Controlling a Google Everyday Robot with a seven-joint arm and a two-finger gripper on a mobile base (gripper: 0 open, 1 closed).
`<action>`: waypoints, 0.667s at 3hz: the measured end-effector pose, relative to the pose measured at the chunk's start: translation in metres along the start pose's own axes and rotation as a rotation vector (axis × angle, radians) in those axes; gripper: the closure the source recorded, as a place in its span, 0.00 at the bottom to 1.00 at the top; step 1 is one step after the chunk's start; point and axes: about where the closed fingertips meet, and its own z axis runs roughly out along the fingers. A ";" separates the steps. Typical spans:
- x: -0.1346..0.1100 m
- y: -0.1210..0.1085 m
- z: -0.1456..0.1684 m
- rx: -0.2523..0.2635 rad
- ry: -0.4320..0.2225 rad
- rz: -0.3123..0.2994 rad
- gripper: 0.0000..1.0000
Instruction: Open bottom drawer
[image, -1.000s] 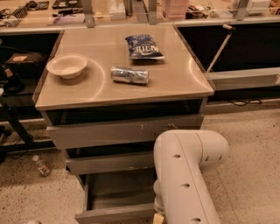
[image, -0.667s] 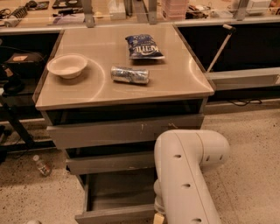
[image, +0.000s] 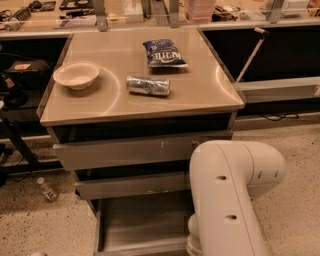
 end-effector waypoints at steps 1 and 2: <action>0.034 0.041 -0.022 -0.021 -0.027 0.073 0.00; 0.035 0.042 -0.021 -0.022 -0.025 0.072 0.00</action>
Offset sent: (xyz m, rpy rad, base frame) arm -0.0660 -0.0207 0.0473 0.0207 0.0211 -0.1145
